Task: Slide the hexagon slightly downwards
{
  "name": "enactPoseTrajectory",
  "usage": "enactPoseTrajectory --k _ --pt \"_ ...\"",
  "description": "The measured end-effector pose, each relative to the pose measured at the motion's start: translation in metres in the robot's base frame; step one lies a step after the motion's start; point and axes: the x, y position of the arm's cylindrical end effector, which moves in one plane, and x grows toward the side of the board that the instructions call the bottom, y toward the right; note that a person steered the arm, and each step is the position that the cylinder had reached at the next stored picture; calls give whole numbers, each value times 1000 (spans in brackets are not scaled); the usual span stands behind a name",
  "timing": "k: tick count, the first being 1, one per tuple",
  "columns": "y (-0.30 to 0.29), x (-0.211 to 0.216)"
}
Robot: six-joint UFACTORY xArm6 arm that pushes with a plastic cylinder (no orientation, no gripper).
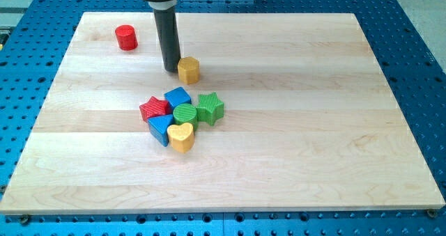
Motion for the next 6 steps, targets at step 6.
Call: enactPoseTrajectory --k 6 --pt "41 20"
